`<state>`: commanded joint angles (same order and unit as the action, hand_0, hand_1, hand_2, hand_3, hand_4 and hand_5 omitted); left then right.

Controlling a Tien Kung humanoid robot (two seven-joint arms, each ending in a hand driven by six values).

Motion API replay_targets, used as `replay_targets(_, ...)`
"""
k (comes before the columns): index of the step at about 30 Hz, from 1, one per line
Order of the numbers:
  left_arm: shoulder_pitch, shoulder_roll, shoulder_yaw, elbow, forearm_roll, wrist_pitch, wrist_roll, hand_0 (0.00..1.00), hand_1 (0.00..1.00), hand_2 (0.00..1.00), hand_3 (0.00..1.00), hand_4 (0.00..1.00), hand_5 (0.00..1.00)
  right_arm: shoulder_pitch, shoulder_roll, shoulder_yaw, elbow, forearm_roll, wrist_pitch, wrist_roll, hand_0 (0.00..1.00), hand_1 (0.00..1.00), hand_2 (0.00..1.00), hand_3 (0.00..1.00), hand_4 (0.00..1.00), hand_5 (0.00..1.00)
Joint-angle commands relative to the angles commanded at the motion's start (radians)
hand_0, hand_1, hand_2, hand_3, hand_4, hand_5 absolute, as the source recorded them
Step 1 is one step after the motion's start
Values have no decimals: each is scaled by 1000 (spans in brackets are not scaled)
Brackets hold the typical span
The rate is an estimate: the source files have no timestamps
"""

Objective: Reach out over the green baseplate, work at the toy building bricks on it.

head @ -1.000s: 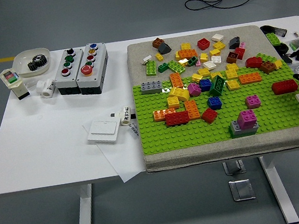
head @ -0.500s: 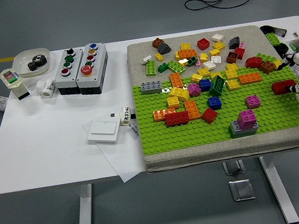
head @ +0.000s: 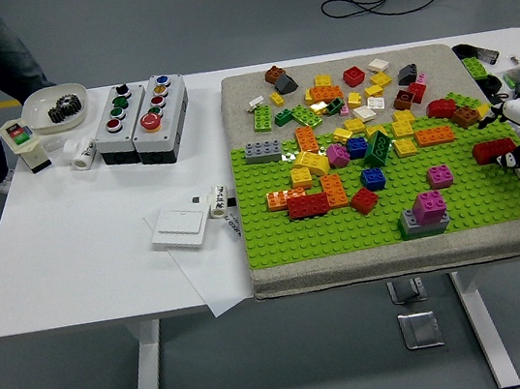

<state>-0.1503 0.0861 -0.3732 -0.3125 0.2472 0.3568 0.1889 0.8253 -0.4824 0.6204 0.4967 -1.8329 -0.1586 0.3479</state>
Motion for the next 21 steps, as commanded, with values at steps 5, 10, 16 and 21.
replay_targets(5,-10,0,4,-2,-2,2,0,611,690,651,550,564,615,4,4,6,-33,-4,-7,-1,747,723,751,697,781,283)
replay_targets(10,-25,0,3,-4,5,2,1,611,690,651,550,564,615,9,5,3,-60,-5,-11,-1,747,723,751,697,781,283)
replay_targets(16,-38,-1,0,-5,14,2,3,614,692,652,551,563,614,13,14,-3,-70,0,-17,3,749,728,754,702,781,291)
replay_targets(21,-43,-3,-1,-4,16,2,2,617,692,654,551,563,614,11,24,-16,-69,2,-16,2,753,737,763,716,778,300)
